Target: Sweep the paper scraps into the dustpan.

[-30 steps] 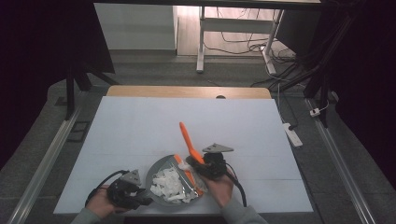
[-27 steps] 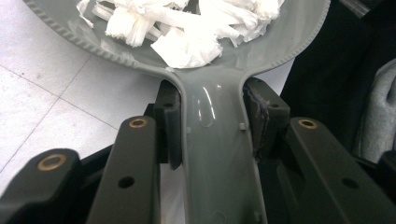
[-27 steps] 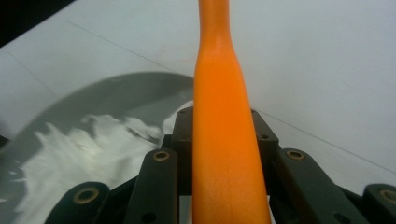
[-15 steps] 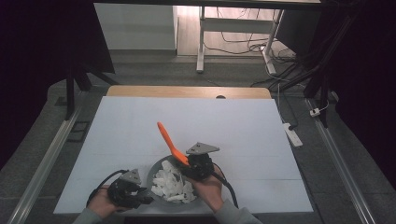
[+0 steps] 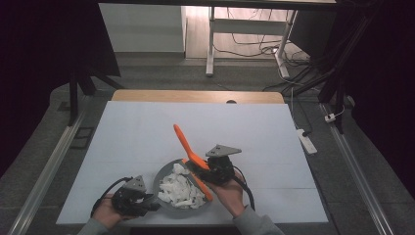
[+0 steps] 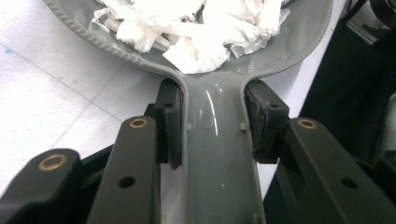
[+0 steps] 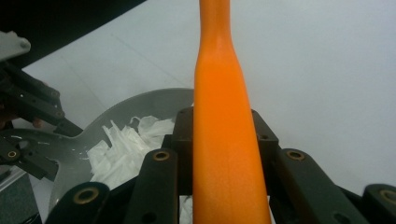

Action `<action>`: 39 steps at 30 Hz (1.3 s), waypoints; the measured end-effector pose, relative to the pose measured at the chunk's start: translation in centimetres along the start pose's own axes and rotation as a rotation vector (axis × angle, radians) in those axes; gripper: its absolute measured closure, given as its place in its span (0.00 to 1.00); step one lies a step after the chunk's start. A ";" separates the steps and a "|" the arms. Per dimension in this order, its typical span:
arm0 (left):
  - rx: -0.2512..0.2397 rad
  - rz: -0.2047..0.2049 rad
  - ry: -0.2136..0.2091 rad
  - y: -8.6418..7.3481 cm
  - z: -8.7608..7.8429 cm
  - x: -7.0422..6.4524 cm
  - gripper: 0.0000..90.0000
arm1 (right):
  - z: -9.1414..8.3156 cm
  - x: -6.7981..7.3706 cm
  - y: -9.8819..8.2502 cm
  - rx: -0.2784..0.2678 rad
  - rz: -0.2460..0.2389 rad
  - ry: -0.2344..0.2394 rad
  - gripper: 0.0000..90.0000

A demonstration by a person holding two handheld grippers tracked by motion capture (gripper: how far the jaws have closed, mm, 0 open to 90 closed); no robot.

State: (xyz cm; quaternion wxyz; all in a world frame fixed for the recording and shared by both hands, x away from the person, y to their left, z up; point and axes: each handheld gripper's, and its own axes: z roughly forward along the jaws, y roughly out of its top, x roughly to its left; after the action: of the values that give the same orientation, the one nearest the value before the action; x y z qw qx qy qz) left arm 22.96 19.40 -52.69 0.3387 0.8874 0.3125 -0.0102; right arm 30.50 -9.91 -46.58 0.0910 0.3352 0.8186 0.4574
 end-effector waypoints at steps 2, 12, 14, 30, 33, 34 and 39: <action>-0.011 -0.004 0.010 0.0 -0.1 0.0 0.69 | -0.4 -0.4 0.1 -0.017 0.004 -0.001 0.78; -0.065 -0.034 0.054 0.1 -0.7 0.3 0.69 | -2.2 -2.6 0.1 -0.070 0.017 -0.013 0.78; -0.078 -0.045 0.063 0.1 -0.8 0.3 0.69 | -2.5 -2.9 0.0 -0.075 0.021 -0.013 0.78; -0.169 -0.142 0.129 0.2 -1.8 0.7 0.69 | -5.1 -5.9 -1.1 -0.110 0.005 -0.019 0.78; -0.182 -0.174 0.139 0.1 -1.9 0.9 0.68 | -5.3 -6.4 -1.5 -0.103 0.014 -0.019 0.78; -0.185 -0.181 0.139 0.1 -2.0 1.0 0.68 | -5.3 -6.6 -1.6 -0.098 0.020 -0.022 0.78; -0.205 -0.219 0.165 -0.1 -2.3 1.3 0.68 | -5.6 -7.2 -2.3 -0.085 0.035 -0.025 0.78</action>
State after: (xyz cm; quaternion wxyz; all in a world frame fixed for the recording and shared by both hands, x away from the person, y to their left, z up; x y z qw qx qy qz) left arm 23.51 21.56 -51.27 0.3975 0.8067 0.4335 0.0580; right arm 32.37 -19.07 -46.40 0.1071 0.3508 0.7913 0.4891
